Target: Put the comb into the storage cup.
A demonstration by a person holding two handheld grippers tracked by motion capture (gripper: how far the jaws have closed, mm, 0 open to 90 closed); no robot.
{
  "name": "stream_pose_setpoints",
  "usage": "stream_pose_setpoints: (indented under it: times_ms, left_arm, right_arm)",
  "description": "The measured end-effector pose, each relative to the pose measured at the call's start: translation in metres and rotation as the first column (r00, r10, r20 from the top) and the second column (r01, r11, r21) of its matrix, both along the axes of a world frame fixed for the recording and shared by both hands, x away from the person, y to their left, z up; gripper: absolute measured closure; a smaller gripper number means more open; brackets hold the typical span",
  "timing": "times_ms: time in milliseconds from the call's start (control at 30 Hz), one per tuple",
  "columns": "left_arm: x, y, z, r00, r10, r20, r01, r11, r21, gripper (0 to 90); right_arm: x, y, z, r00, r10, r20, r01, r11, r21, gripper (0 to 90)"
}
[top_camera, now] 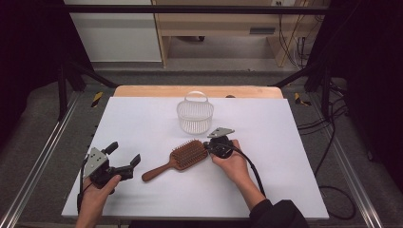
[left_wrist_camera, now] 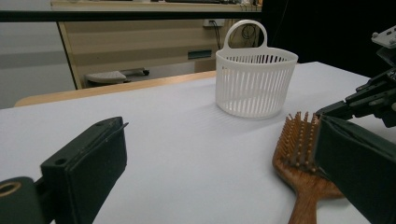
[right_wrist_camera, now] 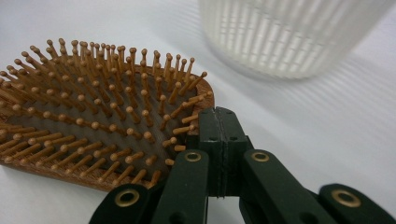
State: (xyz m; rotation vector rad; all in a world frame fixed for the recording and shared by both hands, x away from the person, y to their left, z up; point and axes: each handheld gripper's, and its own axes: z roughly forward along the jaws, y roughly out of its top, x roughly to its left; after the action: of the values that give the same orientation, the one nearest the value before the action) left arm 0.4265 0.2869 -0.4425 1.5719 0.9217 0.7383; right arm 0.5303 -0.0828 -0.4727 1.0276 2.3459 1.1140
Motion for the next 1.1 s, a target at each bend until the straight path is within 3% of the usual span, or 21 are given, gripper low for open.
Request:
stream_pose_setpoints:
  times_ms: [300, 567, 767, 1000, 1100]
  left_arm:
    - [0.0, 0.002, 0.0, 1.0, 0.001, -0.003, -0.001, 1.0, 0.0, 2.8]
    - [-0.002, 0.002, 0.0, 1.0, 0.001, -0.003, -0.001, 1.0, 0.001, 2.8]
    - [-0.005, 0.004, 0.001, 1.0, 0.005, -0.001, -0.005, 0.9999, 0.011, 2.8]
    - [-0.005, 0.005, 0.0, 0.9998, 0.017, -0.006, -0.017, 0.9994, 0.03, 2.4]
    - [-0.005, 0.003, 0.0, 0.9998, 0.015, -0.011, -0.015, 0.999, 0.043, 2.4]
  right_arm:
    - [-0.012, 0.036, -0.001, 0.9976, 0.07, 0.0, -0.07, 0.998, -0.011, 90.0]
    - [-0.016, 0.048, 0.0, 0.9959, 0.091, 0.0, -0.091, 0.996, -0.014, 90.0]
    - [-0.015, 0.034, 0.004, 0.998, 0.054, 0.034, -0.054, 0.998, 0.01, 90.0]
    - [-0.026, -0.001, 0.018, 0.9959, 0.018, 0.089, -0.023, 0.998, 0.054, 85.3]
    - [-0.035, -0.027, 0.025, 0.9938, -0.015, 0.11, 0.006, 0.996, 0.085, 77.8]
